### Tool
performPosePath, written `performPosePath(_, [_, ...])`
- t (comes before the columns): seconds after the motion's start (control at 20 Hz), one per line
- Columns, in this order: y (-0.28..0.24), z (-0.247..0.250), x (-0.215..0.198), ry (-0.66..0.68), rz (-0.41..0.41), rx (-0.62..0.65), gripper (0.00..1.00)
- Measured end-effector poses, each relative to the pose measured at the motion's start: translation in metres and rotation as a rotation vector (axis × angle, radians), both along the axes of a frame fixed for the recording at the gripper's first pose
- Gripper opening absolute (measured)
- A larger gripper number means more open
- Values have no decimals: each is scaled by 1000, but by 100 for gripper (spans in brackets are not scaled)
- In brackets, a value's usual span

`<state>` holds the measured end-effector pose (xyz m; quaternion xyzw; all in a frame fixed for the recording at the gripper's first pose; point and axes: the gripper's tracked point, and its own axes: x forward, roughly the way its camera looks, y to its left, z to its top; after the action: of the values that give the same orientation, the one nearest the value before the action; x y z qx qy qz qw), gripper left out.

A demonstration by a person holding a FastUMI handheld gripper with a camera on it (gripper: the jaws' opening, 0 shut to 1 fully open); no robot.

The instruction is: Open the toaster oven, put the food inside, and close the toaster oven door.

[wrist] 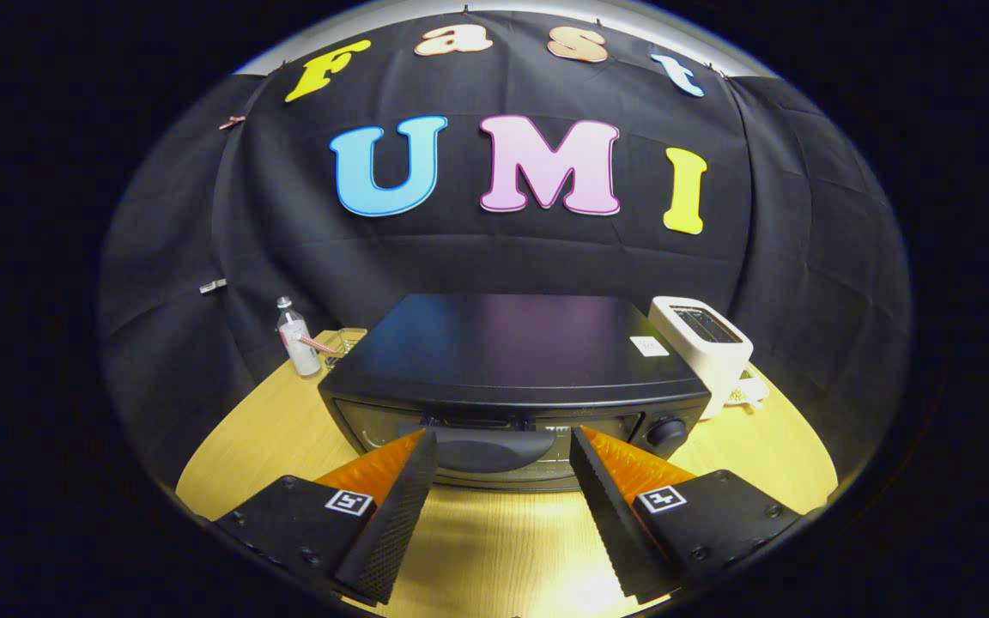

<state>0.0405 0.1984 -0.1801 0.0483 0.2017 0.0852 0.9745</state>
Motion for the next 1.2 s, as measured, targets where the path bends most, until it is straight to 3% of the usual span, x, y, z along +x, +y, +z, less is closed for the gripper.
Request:
performPosePath(0.25, [-20, 44, -24, -37, 0, 66, 95])
performPosePath(1.2, [-142, 184, -54, -286, -101, 31, 96])
